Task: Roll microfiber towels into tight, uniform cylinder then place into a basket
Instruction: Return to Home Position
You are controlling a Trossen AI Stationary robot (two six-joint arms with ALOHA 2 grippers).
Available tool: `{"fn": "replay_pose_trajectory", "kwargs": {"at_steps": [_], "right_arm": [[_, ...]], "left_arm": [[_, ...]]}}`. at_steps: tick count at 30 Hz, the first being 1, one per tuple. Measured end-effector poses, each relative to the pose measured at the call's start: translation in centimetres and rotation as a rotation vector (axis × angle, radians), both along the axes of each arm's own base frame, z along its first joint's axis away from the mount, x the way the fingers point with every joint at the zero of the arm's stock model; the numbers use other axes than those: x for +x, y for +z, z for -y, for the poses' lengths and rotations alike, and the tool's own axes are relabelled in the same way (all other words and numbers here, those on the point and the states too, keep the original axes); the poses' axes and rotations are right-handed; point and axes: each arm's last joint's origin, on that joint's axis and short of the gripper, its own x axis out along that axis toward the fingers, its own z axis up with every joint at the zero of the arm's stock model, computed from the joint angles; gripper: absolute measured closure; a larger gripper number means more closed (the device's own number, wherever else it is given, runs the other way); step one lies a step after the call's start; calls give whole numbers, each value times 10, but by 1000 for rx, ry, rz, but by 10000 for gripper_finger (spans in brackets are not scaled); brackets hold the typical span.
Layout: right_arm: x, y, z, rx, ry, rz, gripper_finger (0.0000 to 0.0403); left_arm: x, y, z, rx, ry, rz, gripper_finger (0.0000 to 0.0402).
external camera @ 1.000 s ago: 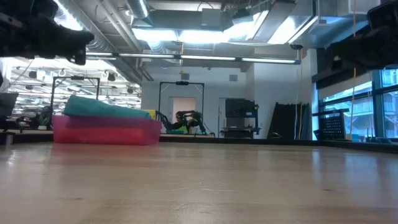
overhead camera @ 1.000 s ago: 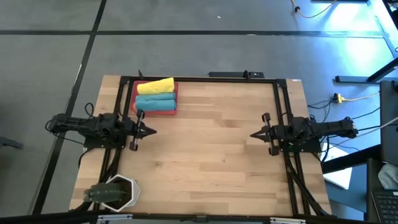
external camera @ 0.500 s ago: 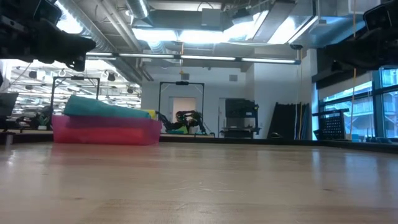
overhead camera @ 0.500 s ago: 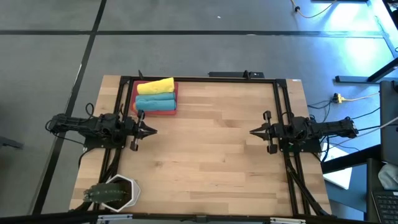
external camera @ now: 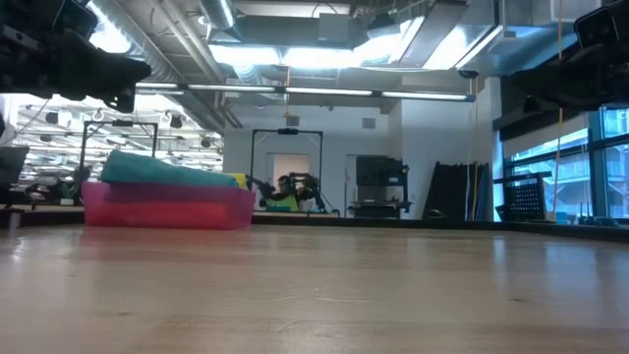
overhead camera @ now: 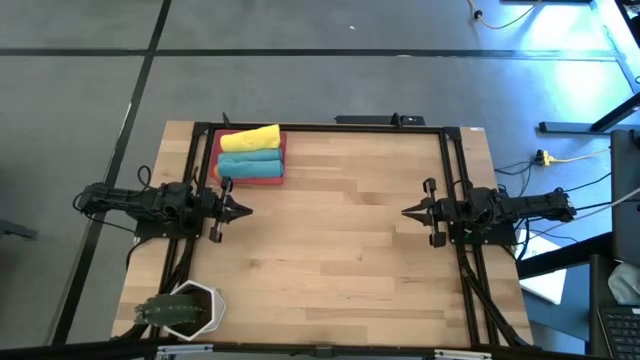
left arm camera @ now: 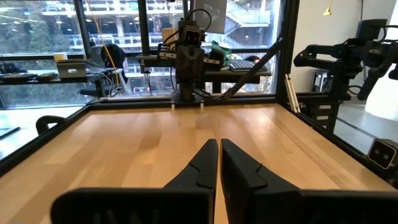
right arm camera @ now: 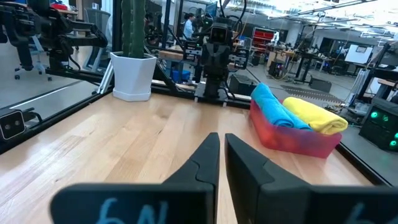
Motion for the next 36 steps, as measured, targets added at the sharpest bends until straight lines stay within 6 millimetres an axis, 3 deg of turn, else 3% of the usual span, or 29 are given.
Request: {"fn": "replay_pose_trajectory", "kwargs": {"at_steps": [20, 36], "right_arm": [[0, 0, 0, 0, 1, 0, 373], [0, 0, 0, 0, 1, 0, 373]], "left_arm": [[0, 0, 0, 0, 0, 0, 380], [0, 0, 0, 0, 0, 0, 401]]}}
